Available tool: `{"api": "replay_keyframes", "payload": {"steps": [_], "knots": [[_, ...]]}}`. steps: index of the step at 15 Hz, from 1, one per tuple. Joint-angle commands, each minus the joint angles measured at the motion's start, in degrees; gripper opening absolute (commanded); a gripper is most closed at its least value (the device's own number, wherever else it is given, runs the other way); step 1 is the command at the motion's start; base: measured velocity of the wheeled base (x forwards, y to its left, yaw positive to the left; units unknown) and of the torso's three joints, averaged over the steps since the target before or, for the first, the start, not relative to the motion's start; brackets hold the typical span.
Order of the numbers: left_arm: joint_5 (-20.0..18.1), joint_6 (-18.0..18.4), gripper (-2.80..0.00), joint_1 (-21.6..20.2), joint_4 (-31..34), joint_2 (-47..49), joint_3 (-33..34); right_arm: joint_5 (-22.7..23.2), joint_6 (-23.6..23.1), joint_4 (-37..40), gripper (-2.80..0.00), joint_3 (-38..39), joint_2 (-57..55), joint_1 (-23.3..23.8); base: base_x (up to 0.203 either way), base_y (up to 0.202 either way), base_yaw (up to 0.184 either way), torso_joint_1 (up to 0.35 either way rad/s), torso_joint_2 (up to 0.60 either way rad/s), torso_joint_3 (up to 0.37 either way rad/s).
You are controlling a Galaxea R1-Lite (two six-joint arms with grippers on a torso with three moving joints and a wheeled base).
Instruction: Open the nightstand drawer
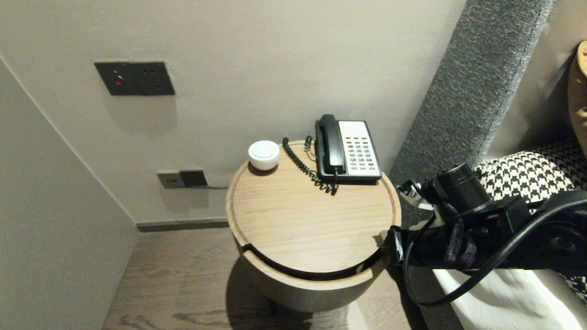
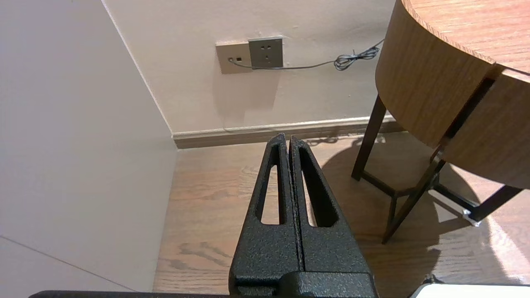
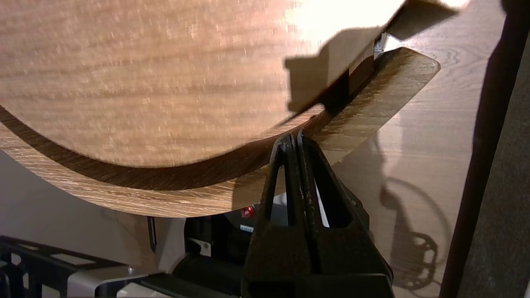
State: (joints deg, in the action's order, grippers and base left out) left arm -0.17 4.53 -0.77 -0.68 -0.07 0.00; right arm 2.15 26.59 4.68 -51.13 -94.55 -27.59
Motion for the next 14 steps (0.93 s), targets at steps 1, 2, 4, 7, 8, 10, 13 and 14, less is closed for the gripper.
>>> {"api": "replay_keyframes", "payload": {"steps": [1, 2, 4, 7, 8, 10, 13, 14], "knots": [[0.0, 0.0, -2.8, 0.0, -0.1, -0.1, 0.0, 0.0, 0.1, 0.2, -2.8, 1.2, 1.1, -0.1, 0.0, 0.0, 0.0, 0.0, 0.0, 0.0], [0.0, 0.0, -2.8, 0.0, 0.0, 0.0, 0.0, 0.0, 0.1, 0.2, -2.8, 1.7, 1.3, -0.1, 0.0, 0.0, 0.0, 0.0, 0.0, 0.0], [0.0, 0.0, -2.8, 0.0, 0.0, 0.0, 0.0, 0.0, 0.1, 0.2, -2.8, 2.8, 2.3, -0.1, 0.0, 0.0, 0.0, 0.0, 0.0, 0.0], [0.1, 0.0, -2.8, 0.0, 0.0, 0.0, 0.0, 0.0, 0.2, 0.2, -2.8, 5.3, 4.3, -0.6, 0.0, 0.0, 0.0, 0.0, 0.0, 0.0], [0.1, 0.0, -2.8, 0.0, 0.0, 0.0, 0.0, 0.0, 0.3, 0.1, -2.8, 6.2, 4.9, -0.6, 0.0, 0.0, 0.0, 0.0, 0.0, 0.0], [0.0, 0.0, -2.8, 0.0, 0.0, 0.0, 0.0, 0.1, 0.2, 0.1, -2.8, 7.6, 5.5, -0.6, 0.0, 0.0, 0.0, 0.0, 0.0, 0.0], [0.0, 0.0, -2.8, 0.0, 0.0, -0.1, 0.0, 0.1, 0.7, -0.1, -2.8, 10.1, 6.8, -1.7, 0.0, 0.0, 0.0, 0.0, 0.0, 0.0], [0.0, 0.0, -2.8, 0.0, -0.1, 0.0, 0.0, 0.1, 1.3, -0.7, -2.8, 10.7, 7.1, -2.4, 0.0, 0.0, 0.0, 0.0, 0.0, 0.0]]}}
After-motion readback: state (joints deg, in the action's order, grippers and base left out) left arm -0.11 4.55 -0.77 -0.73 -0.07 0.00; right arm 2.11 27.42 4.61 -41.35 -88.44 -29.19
